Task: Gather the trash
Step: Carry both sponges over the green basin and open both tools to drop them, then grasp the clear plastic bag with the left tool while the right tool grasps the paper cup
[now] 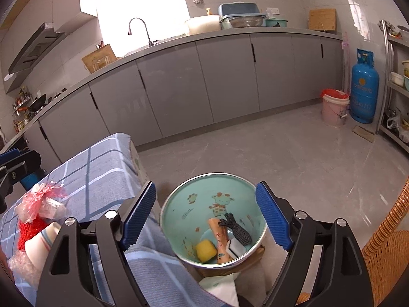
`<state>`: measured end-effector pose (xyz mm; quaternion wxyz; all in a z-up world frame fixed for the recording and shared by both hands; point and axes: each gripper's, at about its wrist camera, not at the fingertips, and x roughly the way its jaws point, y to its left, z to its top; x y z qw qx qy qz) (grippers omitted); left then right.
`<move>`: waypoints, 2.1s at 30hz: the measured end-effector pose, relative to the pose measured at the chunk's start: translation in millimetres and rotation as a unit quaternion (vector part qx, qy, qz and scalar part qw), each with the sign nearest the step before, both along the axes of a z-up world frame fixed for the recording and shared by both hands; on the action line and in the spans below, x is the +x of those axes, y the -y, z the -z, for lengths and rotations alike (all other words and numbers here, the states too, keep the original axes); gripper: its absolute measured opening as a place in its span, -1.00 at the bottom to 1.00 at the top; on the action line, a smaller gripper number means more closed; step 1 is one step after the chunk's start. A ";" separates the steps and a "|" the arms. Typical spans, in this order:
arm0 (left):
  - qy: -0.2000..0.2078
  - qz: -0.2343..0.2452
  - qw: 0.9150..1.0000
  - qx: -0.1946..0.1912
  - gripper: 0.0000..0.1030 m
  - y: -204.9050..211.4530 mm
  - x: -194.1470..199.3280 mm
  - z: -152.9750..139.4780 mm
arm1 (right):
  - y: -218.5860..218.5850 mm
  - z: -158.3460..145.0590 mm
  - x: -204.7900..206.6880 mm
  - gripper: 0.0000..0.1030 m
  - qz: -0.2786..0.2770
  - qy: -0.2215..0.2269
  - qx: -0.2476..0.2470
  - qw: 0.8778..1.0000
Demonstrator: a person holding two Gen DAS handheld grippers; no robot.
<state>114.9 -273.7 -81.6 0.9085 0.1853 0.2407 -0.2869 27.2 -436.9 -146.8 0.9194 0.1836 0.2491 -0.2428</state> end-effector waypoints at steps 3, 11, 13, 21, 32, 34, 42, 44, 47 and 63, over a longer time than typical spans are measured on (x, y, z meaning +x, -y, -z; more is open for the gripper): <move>0.005 -0.011 1.000 0.000 0.54 -16.3 -2.0 -4.6 | -17.0 -7.5 4.3 0.56 -0.018 -0.001 -0.003 1.000; 0.010 -0.064 0.998 0.010 0.69 -87.4 3.1 0.1 | -72.9 -22.0 4.6 0.66 -0.071 -0.004 -0.023 0.997; 0.002 -0.086 0.996 0.023 0.69 -111.8 6.0 8.8 | -87.5 -23.0 3.9 0.66 -0.083 -0.006 -0.029 0.996; -0.047 -0.147 0.987 0.048 0.69 -192.7 -0.8 39.7 | -149.5 -13.5 -1.4 0.71 -0.129 -0.024 -0.053 0.990; -0.063 -0.107 0.992 0.025 0.69 -185.4 -29.8 43.0 | -183.6 -16.8 -21.0 0.73 -0.142 -0.026 -0.094 0.985; -0.060 -0.098 0.993 0.027 0.69 -177.7 -33.6 46.5 | -180.7 -17.7 -25.4 0.75 -0.134 -0.024 -0.094 0.986; -0.107 -0.079 0.990 0.046 0.20 -160.4 -24.6 82.0 | -173.1 -14.3 -31.1 0.76 -0.122 -0.027 -0.085 0.989; -0.110 -0.069 0.991 0.043 -0.09 -162.7 -26.0 82.5 | -174.4 -14.0 -30.1 0.76 -0.123 -0.026 -0.085 0.988; -0.111 -0.058 0.992 0.035 -0.60 -167.4 -28.6 78.0 | -176.4 -12.7 -27.8 0.76 -0.128 -0.027 -0.082 0.988; -0.023 -0.137 0.990 0.005 -0.77 -225.9 -9.5 23.3 | -226.5 -15.5 20.7 0.76 -0.204 -0.037 -0.118 0.971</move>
